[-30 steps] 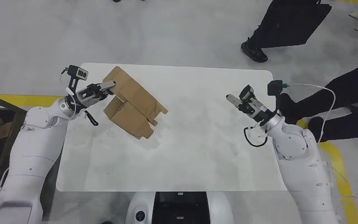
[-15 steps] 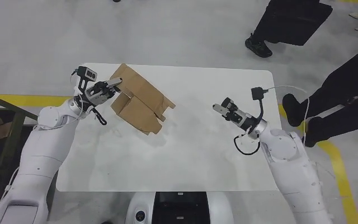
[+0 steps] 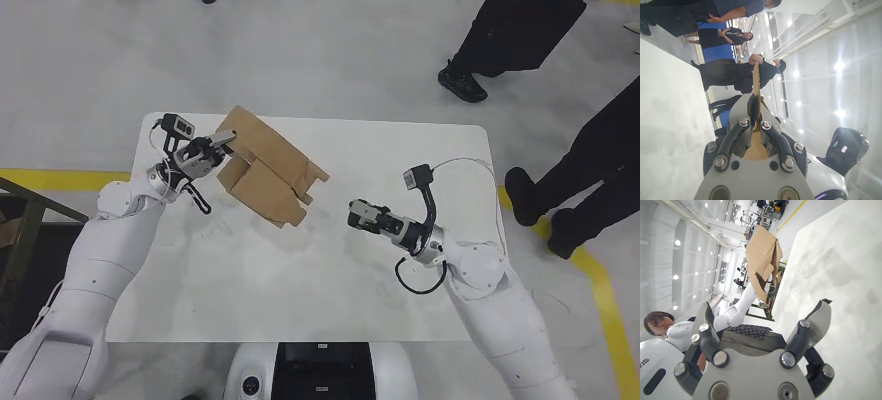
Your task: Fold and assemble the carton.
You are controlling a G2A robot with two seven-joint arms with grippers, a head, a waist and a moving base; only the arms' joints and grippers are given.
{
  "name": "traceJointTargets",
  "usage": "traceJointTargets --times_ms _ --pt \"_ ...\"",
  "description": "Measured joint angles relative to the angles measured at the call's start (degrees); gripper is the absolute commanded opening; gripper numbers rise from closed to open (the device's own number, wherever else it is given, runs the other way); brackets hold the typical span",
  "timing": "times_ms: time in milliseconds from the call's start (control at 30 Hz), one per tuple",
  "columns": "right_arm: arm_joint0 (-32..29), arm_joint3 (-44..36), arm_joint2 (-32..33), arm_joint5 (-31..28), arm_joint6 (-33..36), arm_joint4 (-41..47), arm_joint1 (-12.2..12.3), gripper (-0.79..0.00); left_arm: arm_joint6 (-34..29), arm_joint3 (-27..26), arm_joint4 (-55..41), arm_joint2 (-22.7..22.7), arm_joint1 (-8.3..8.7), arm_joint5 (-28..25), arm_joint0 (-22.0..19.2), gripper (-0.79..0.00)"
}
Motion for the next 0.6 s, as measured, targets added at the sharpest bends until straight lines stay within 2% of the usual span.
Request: traceJointTargets --times_ms 367,600 --pt "-0.45 -0.47 -0.21 0.65 -0.51 0.70 -0.02 0.000 0.25 -0.28 0.17 -0.02 0.00 0.09 0.15 -0.785" --pt "0.66 -0.33 -5.38 -0.05 3.54 5.37 -0.76 0.000 5.20 -4.74 0.77 0.84 -0.87 1.30 2.53 -0.785"
